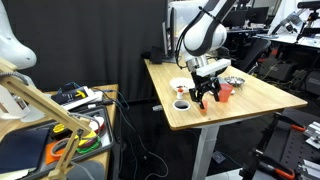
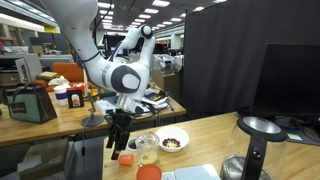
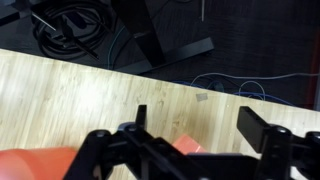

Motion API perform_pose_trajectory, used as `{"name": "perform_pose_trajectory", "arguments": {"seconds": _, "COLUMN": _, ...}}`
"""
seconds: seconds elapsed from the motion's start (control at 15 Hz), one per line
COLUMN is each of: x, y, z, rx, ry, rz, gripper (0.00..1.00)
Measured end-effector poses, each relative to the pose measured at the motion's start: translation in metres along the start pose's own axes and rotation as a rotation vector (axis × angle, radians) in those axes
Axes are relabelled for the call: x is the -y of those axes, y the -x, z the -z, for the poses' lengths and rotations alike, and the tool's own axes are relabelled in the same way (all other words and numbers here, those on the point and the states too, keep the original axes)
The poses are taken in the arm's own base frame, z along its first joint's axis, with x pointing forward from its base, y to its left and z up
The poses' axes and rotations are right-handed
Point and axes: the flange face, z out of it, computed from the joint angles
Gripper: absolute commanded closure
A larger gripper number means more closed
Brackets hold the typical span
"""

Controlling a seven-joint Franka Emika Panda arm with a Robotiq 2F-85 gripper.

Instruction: Pour the contents in the orange cup into the white bowl

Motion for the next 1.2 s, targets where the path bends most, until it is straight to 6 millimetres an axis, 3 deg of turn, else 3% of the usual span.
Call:
{"name": "perform_pose_trajectory", "arguments": {"seconds": 0.4, "x": -0.002, "y": -0.008, "z": 0.028, "rx": -0.058, "ry": -0.005, "rz": 0.003, "gripper": 0.0}}
{"name": "perform_pose_trajectory", "arguments": {"seconds": 0.67, "x": -0.029, "y": -0.006, "z": 0.093, "rx": -0.214, "ry": -0.074, "rz": -0.059, "gripper": 0.0}}
{"name": "perform_pose_trajectory", "arguments": {"seconds": 0.8, "x": -0.048, "y": 0.004, "z": 0.128, "rx": -0.293, "ry": -0.116, "rz": -0.093, "gripper": 0.0}}
{"name": "perform_pose_trajectory", "arguments": {"seconds": 0.93, "x": -0.061, "y": 0.02, "z": 0.15, "rx": -0.327, "ry": -0.152, "rz": -0.112, "gripper": 0.0}}
{"name": "perform_pose_trajectory", "arguments": {"seconds": 1.2, "x": -0.063, "y": 0.027, "z": 0.145, "rx": -0.323, "ry": -0.154, "rz": -0.112, "gripper": 0.0}}
